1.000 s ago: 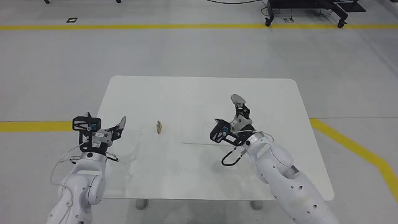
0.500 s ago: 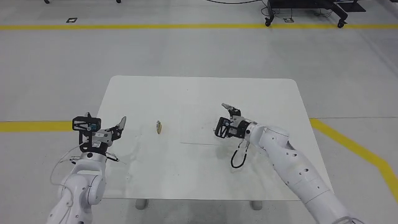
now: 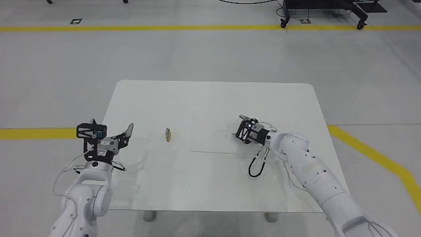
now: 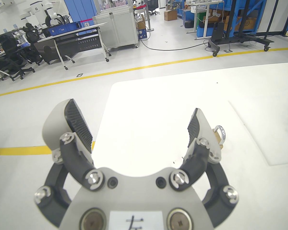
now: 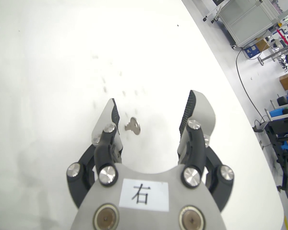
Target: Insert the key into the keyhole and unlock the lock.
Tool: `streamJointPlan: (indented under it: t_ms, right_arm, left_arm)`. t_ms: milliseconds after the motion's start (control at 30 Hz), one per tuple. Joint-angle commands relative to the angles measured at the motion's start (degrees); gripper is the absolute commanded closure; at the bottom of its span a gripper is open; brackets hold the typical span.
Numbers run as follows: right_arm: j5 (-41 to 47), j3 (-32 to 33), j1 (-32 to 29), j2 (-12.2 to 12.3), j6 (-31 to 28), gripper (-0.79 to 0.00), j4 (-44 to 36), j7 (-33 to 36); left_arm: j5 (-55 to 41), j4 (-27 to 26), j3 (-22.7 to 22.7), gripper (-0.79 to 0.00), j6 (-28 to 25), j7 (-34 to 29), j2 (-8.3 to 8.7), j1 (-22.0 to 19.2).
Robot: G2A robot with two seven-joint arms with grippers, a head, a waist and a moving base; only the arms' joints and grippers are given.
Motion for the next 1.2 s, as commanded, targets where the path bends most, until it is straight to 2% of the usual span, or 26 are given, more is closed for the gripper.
streamJointPlan:
  t_ms: [0, 33, 100, 167, 300, 400, 467, 500, 900, 1167]
  right_arm:
    - [0.14, 0.02, -0.03, 0.04, 0.02, -0.702, 0.41, -0.07]
    - [0.06, -0.09, -0.02, 0.04, -0.01, -0.69, 0.55, -0.12]
    - [-0.12, -0.45, 0.14, 0.0, -0.16, -0.6, 0.84, 0.12]
    - [-0.12, -0.93, 0.39, -0.13, -0.26, -0.382, 0.89, 0.36]
    - [-0.35, -1.52, 0.68, -0.23, -0.19, -0.296, 0.53, 0.74]
    - [0.13, -1.03, 0.46, -0.06, 0.05, -0.169, 0.23, 0.36]
    - [0.46, -0.43, -0.04, 0.16, 0.34, -0.037, -0.35, 0.11]
    - [0.48, -0.11, -0.38, 0.31, 0.39, 0.0, -0.81, 0.02]
    - [1.26, 3.07, -4.49, 1.78, 0.24, 0.0, -7.45, -0.45]
    - [4.44, 8.14, -11.64, 3.2, 3.08, 0.0, -17.87, -2.76]
  left_arm:
    - [0.0, 0.0, 0.0, -0.785, 0.0, 0.0, 0.0, 0.0]
    - [0.0, 0.0, 0.0, -0.785, 0.0, 0.0, 0.0, 0.0]
    - [0.0, 0.0, 0.0, -0.785, 0.0, 0.0, 0.0, 0.0]
    - [0.0, 0.0, 0.0, -0.785, 0.0, 0.0, 0.0, 0.0]
    - [0.0, 0.0, 0.0, -0.785, 0.0, 0.0, 0.0, 0.0]
    - [0.0, 0.0, 0.0, -0.785, 0.0, 0.0, 0.0, 0.0]
    - [0.0, 0.0, 0.0, -0.785, 0.0, 0.0, 0.0, 0.0]
    - [0.0, 0.0, 0.0, -0.785, 0.0, 0.0, 0.0, 0.0]
    - [0.0, 0.0, 0.0, -0.785, 0.0, 0.0, 0.0, 0.0]
    - [0.0, 0.0, 0.0, -0.785, 0.0, 0.0, 0.0, 0.0]
